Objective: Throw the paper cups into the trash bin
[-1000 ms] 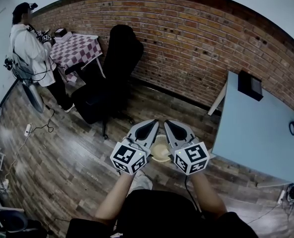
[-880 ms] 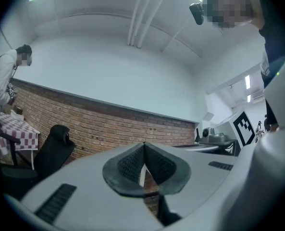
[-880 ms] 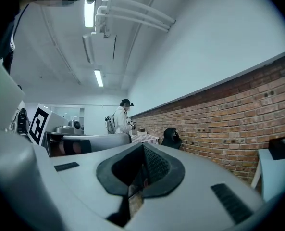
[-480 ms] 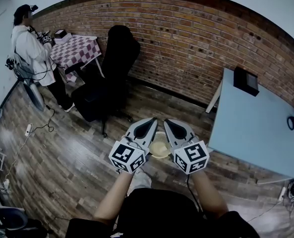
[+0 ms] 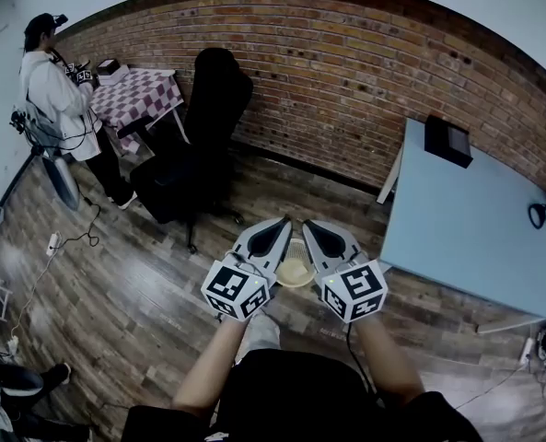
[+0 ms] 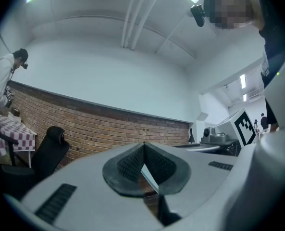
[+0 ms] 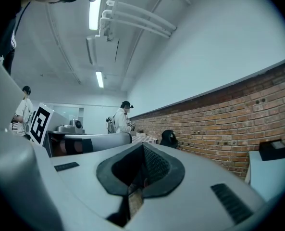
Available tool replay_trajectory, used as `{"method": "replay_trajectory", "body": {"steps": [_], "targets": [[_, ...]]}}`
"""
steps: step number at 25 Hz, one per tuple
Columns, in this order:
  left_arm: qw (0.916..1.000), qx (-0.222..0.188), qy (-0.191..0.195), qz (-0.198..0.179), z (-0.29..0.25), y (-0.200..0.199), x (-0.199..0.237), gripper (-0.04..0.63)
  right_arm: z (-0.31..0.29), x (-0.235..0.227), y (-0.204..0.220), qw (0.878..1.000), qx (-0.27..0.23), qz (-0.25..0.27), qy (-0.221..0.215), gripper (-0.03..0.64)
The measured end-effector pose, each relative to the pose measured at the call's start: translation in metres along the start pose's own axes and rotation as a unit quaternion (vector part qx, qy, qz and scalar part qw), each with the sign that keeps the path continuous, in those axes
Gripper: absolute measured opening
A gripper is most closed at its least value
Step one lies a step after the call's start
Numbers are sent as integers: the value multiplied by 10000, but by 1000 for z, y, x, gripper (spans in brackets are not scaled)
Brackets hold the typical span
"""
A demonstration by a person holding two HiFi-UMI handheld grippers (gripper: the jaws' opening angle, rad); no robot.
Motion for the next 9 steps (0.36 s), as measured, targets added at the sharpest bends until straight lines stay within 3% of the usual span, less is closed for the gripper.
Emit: {"method": "replay_trajectory", "body": {"steps": [9], "targets": [[10000, 10, -3, -27, 8, 11, -35, 5, 37, 8, 3, 10000, -3, 11, -12, 5]]}}
Point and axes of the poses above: the fingertips, and each gripper's own axes: z backward along the fingers, x to its left, y out of its underside, the point moved 5 cm from there along z, backward along the fingers, and after that the axes turned 10 degrees about z, right-handed, at the moved point
